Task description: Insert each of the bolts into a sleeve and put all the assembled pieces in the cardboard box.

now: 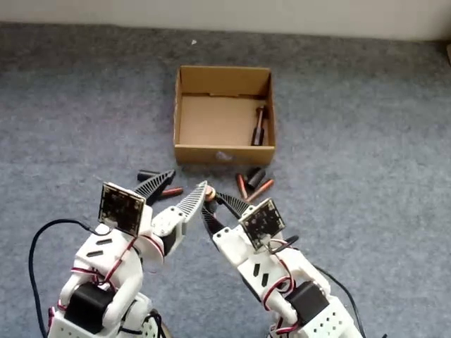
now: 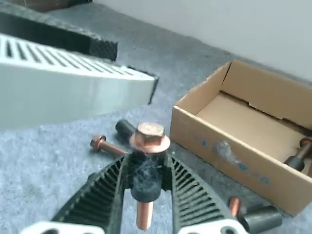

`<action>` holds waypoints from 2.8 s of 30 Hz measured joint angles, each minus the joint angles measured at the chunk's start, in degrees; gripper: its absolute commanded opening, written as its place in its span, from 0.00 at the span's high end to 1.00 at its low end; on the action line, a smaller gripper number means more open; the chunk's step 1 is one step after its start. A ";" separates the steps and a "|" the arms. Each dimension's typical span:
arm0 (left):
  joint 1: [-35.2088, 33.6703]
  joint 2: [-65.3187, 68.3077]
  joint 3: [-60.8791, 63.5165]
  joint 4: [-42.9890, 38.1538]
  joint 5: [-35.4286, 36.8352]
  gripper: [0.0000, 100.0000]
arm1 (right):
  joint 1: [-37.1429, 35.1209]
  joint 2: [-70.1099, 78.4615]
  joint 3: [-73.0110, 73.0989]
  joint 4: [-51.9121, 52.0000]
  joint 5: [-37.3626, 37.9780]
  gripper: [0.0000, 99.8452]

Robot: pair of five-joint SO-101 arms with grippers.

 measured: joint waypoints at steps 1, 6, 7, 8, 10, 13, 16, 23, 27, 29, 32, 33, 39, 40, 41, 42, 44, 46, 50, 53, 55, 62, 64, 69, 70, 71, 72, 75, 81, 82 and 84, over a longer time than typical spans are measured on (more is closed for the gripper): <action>-0.44 0.00 -0.18 0.00 -0.09 0.78 | 0.00 0.00 0.00 0.00 0.00 0.99; -3.69 0.00 -0.79 1.05 -1.49 0.90 | 2.20 0.09 0.00 0.00 0.00 0.99; -4.22 0.00 -0.79 2.11 -2.46 0.92 | 2.81 0.09 0.00 0.00 0.00 0.99; -4.66 0.00 -0.79 3.34 -3.69 0.95 | 3.43 0.09 0.00 0.00 0.00 0.99; -5.80 0.00 -0.79 6.24 -7.12 0.99 | 4.48 0.09 0.00 0.00 0.00 0.99; -8.00 0.00 -0.79 11.34 -11.60 0.99 | 6.86 0.09 0.00 0.00 0.00 0.99; -11.16 -0.18 -0.79 15.30 -13.01 0.99 | 9.58 0.09 -0.09 0.00 0.00 1.00; -19.43 -0.44 8.97 14.42 -13.36 0.99 | 11.25 2.90 -5.80 0.00 0.00 1.00; -21.27 -0.44 14.24 8.35 -13.36 0.99 | 11.25 14.07 -13.54 -2.11 0.00 1.00; -21.45 -0.44 16.00 5.71 -13.36 0.99 | 11.25 21.80 -17.67 -5.27 0.00 1.00; -21.36 -0.44 16.70 4.04 -13.36 0.99 | 11.25 34.11 -23.56 -12.13 0.00 1.00; -21.36 -0.44 16.70 3.87 -13.36 0.99 | 11.25 38.24 -25.32 -14.86 0.00 1.00; -21.36 -0.44 16.88 3.43 -13.36 0.99 | 13.54 60.48 -33.23 -34.55 0.00 1.00; -21.36 -0.44 16.88 3.43 -13.36 0.99 | 14.07 64.18 -34.37 -37.63 0.00 1.00; -21.36 -0.44 16.88 3.43 -13.45 0.99 | 14.77 67.52 -35.52 -40.35 0.00 1.00; -21.36 -0.44 16.88 3.43 -13.54 0.99 | 15.47 71.03 -36.75 -42.55 0.00 1.00; -21.36 -0.44 16.88 3.43 -13.71 0.99 | 17.05 77.63 -39.03 -45.80 0.00 1.00; -21.36 -0.44 16.88 3.43 -13.71 0.99 | 18.64 84.40 -41.49 -48.18 0.00 1.00; -21.36 -0.44 16.88 3.43 -13.71 0.99 | 21.01 95.91 -46.42 -49.58 0.00 0.99; -21.36 -0.44 16.88 3.43 -13.71 0.99 | 21.89 102.68 -49.32 -49.76 0.00 0.99; -21.36 -0.44 16.88 3.43 -13.71 0.99 | 22.07 105.05 -50.46 -49.58 0.00 0.97; -21.36 -0.44 16.88 3.43 -13.71 0.99 | 22.15 105.41 -51.43 -43.08 0.00 0.89; -21.36 -0.44 16.88 3.43 -13.71 0.99 | 22.15 103.03 -51.96 -39.91 -0.09 0.89; -21.36 -0.44 16.88 3.43 -13.71 0.99 | 22.07 94.33 -52.13 -30.07 -0.09 0.89; -21.36 -0.44 16.88 3.43 -13.71 0.99 | 22.07 92.40 -52.13 -27.60 -0.09 0.89; -21.36 -0.44 16.88 3.43 -13.71 0.99 | 22.07 90.46 -52.13 -24.79 -0.09 0.89; -21.45 -0.44 16.88 3.43 -13.80 0.99 | 21.98 88.44 -52.13 -21.89 -0.09 0.89; -21.80 -0.44 16.88 3.43 -13.80 0.99 | 22.07 82.46 -52.13 -12.31 -0.09 0.89; -21.80 -0.44 16.88 3.43 -13.80 0.99 | 22.07 76.40 -52.13 5.71 -7.82 0.89; -21.80 -0.44 16.88 3.43 -13.80 0.99 | 21.98 76.13 -52.13 8.35 -9.93 0.89; -21.80 -0.44 16.88 3.43 -13.80 0.99 | 21.98 76.04 -52.13 12.66 -12.92 0.89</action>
